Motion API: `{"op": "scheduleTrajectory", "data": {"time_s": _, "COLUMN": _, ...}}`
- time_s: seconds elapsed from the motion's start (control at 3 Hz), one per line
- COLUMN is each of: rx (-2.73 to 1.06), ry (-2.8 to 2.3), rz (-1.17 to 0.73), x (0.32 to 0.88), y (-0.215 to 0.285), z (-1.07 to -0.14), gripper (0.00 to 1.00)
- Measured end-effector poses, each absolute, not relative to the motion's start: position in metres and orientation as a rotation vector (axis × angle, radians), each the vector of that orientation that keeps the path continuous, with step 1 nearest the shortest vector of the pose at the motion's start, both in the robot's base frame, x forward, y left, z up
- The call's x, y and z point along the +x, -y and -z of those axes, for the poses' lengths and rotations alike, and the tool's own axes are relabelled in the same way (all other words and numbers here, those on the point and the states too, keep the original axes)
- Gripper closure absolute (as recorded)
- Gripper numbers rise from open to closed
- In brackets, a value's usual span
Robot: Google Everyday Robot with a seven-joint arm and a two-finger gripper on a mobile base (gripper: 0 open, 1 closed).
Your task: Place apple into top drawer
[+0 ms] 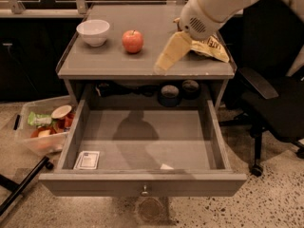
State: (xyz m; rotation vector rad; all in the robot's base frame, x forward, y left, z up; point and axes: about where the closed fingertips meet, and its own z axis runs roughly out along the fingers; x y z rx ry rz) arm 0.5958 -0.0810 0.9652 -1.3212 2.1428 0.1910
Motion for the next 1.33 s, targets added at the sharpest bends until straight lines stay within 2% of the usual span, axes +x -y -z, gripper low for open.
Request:
{"op": "scheduleTrajectory", "data": {"time_s": 1.0, "rx": -1.125, "ry": -2.151, "rz": -0.162, "x": 0.626, "y": 0.074, "z": -0.967, "gripper": 0.0}}
{"op": "scheduleTrajectory", "data": {"time_s": 1.33, "rx": -0.966, "ry": -2.168, "rz": -0.134, "x": 0.662, "y": 0.067, "z": -0.945, "gripper": 0.0}}
